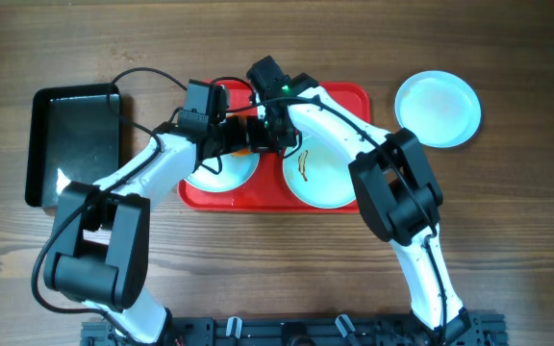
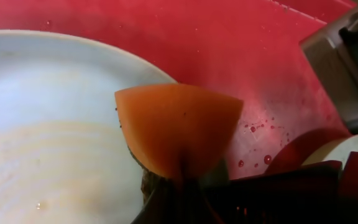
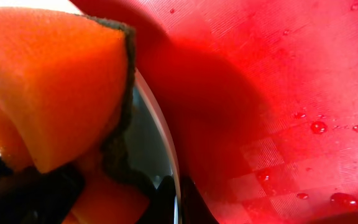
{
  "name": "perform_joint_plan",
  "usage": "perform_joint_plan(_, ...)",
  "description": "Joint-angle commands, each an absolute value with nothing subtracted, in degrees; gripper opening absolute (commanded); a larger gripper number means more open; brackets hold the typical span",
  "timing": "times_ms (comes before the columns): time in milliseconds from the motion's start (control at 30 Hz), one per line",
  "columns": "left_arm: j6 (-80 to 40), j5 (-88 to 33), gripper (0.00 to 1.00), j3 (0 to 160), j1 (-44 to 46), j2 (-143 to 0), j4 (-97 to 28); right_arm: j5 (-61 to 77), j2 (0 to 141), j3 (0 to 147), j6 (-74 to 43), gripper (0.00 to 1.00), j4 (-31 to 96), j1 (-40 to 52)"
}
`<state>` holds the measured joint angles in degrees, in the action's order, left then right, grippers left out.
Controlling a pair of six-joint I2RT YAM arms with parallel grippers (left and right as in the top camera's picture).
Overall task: Clean dirty plates on tray and stack at the side
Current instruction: 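Scrub the left plate's sauce streak with the sponge in the left gripper, then keep scrubbing the plate with the left gripper while the right holds its rim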
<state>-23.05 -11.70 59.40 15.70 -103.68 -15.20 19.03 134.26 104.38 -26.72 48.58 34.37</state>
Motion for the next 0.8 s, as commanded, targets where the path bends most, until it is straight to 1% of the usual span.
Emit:
perform_joint_plan(0, -23.18, -11.62, 0.04, 59.13, 16.03, -104.92, -15.81, 16.64, 135.98, 103.37, -24.60, 0.04, 49.12, 35.73)
perform_joint_plan(200, -23.14, -3.66, 0.04, 59.13, 16.01, -105.08, -19.94, 15.59, 135.98, 103.37, -24.62, 0.04, 49.19, 35.70)
perform_joint_plan(433, -23.16, 8.64, 0.04, 59.13, 16.01, -105.08, -25.43, 7.27, 135.98, 103.50, -27.09, 0.05, 50.76, 35.40)
perform_joint_plan(567, -23.16, 11.49, 0.04, 59.13, 16.01, -105.08, -25.98, 4.67, 135.96, 103.61, -27.14, 0.04, 51.94, 34.85)
perform_joint_plan(767, -23.20, 11.42, 0.04, 59.13, 16.03, -105.06, -26.02, 2.72, 135.87, 104.47, -27.14, 0.04, 53.23, 34.41)
